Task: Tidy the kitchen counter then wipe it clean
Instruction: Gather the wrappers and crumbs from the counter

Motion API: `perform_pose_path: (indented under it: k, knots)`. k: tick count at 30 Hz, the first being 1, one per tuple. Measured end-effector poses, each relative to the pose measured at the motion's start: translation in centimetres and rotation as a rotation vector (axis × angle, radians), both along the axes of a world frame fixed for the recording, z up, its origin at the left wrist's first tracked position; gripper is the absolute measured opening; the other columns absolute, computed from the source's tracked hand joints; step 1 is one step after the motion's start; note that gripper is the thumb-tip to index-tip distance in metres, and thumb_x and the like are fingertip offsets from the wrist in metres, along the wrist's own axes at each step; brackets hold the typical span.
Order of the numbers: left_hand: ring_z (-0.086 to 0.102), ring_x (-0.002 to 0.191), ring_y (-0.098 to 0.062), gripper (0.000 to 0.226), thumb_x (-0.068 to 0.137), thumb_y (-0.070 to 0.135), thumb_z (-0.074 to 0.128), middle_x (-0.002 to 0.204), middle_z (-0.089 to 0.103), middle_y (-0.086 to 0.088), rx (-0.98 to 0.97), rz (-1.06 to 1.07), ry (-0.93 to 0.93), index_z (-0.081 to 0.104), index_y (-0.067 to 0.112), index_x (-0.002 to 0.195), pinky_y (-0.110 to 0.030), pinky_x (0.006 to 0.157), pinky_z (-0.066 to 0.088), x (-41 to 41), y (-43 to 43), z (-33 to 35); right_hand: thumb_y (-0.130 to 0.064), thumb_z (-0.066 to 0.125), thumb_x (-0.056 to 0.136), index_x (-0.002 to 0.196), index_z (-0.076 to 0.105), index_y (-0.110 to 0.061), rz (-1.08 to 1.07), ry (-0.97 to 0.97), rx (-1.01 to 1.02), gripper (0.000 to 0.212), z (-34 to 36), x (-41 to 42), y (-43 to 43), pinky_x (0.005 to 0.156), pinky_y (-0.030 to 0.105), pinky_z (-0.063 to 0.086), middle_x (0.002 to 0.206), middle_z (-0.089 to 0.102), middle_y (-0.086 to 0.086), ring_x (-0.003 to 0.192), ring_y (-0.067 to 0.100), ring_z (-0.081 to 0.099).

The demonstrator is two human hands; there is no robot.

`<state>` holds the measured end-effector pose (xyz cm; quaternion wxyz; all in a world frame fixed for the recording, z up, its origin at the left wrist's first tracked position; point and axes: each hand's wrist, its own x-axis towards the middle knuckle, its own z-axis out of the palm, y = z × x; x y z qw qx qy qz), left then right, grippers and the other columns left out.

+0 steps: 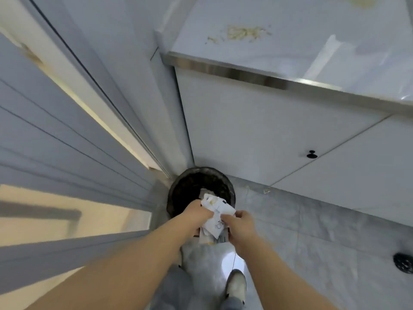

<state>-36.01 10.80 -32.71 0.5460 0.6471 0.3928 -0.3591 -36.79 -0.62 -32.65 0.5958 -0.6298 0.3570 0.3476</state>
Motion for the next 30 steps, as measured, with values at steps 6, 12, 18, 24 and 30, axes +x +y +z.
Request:
perform_pose_path:
  k: [6, 12, 18, 24, 30]
  knots:
    - [0.065, 0.088, -0.035, 0.022, 0.079, 0.005, 0.061, 0.096, 0.064, -0.023, 0.027, 0.23, 0.136, 0.06, 0.0, 0.1, -0.049, 0.08, 0.055, 0.8, 4.4, -10.2, -0.001, 0.056, 0.086, 0.104, 0.052, 0.003, -0.057, 0.131, 0.015, 0.019, -8.5, 1.3, 4.2, 0.084, 0.054, 0.053, 0.103, 0.058, 0.024, 0.099, 0.045, 0.06]
    - [0.051, 0.117, -0.03, 0.054, 0.086, 0.026, 0.064, 0.13, 0.051, -0.014, 0.006, 0.333, 0.265, 0.043, 0.009, 0.133, -0.039, 0.094, 0.046, 2.8, 5.4, -14.5, -0.004, 0.047, 0.092, 0.065, 0.04, -0.013, -0.097, 0.206, -0.051, 0.03, -13.6, 2.8, 4.7, 0.05, 0.025, 0.029, 0.059, 0.035, 0.005, 0.052, 0.016, 0.031]
    - [0.05, 0.097, -0.023, 0.041, 0.096, 0.016, 0.049, 0.116, 0.048, -0.008, -0.006, 0.302, 0.292, 0.04, 0.005, 0.135, -0.032, 0.083, 0.044, 2.3, 5.1, -15.9, -0.003, 0.045, 0.089, 0.075, 0.052, 0.001, -0.088, 0.243, -0.168, 0.016, -15.0, 2.0, 4.1, 0.071, 0.033, 0.039, 0.079, 0.045, 0.011, 0.077, 0.026, 0.044]
    - [0.051, 0.087, -0.018, 0.031, 0.097, 0.015, 0.047, 0.106, 0.052, -0.008, 0.049, 0.236, 0.256, 0.049, 0.003, 0.125, -0.031, 0.077, 0.045, 2.5, 4.0, -13.3, -0.005, 0.044, 0.092, 0.081, 0.052, -0.009, -0.055, 0.251, -0.107, 0.014, -11.7, 2.1, 4.4, 0.079, 0.042, 0.05, 0.07, 0.041, 0.006, 0.067, 0.019, 0.041]
    - [0.054, 0.088, -0.017, 0.016, 0.095, 0.01, 0.048, 0.09, 0.056, -0.007, 0.048, 0.223, 0.188, 0.058, 0.002, 0.105, -0.024, 0.062, 0.042, 3.3, 2.3, -4.5, -0.001, 0.041, 0.092, 0.067, 0.041, -0.011, -0.039, 0.176, -0.066, 0.027, -4.7, 2.2, 2.3, 0.057, 0.027, 0.035, 0.065, 0.039, 0.006, 0.056, 0.016, 0.037]
